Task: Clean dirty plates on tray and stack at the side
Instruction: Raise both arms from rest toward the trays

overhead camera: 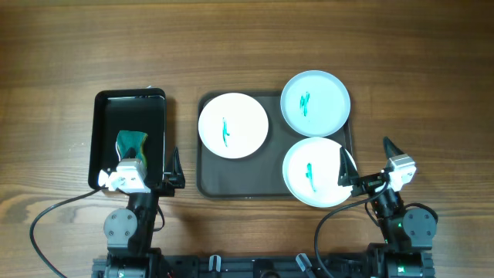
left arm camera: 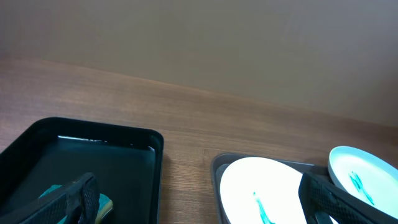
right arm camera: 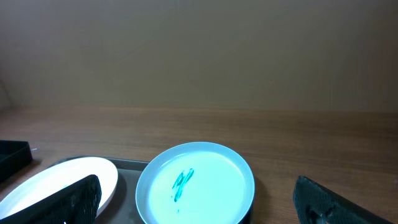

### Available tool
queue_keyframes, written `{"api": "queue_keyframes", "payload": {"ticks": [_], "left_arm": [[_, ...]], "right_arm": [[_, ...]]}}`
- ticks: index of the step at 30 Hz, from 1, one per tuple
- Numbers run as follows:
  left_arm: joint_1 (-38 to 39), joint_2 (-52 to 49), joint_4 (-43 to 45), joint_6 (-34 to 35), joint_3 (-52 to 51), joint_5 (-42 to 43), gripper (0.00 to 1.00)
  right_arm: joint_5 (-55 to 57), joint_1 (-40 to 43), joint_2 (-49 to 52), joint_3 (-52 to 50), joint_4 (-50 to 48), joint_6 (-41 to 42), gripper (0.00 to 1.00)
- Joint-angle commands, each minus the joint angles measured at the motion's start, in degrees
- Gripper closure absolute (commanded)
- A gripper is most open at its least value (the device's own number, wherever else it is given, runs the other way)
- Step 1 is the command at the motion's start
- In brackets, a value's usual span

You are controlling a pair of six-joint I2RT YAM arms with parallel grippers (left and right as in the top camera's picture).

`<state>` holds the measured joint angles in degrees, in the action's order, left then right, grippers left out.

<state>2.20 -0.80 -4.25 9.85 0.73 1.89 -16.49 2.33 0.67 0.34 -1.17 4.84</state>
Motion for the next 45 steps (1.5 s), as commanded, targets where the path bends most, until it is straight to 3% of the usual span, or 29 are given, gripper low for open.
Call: {"api": "queue_keyframes", "payload": {"ticks": [1, 45], "left_arm": [[-2.05, 0.61, -0.02, -3.43, -0.42, 0.20, 0.00], [-2.05, 0.59, 0.22, -3.45, -0.42, 0.20, 0.00]], "right_arm": [[9.25, -3.13, -0.52, -0.09, 0.52, 1.22, 0.00], [9.05, -3.13, -0.39, -0.04, 0.70, 1.33, 0.00]]}}
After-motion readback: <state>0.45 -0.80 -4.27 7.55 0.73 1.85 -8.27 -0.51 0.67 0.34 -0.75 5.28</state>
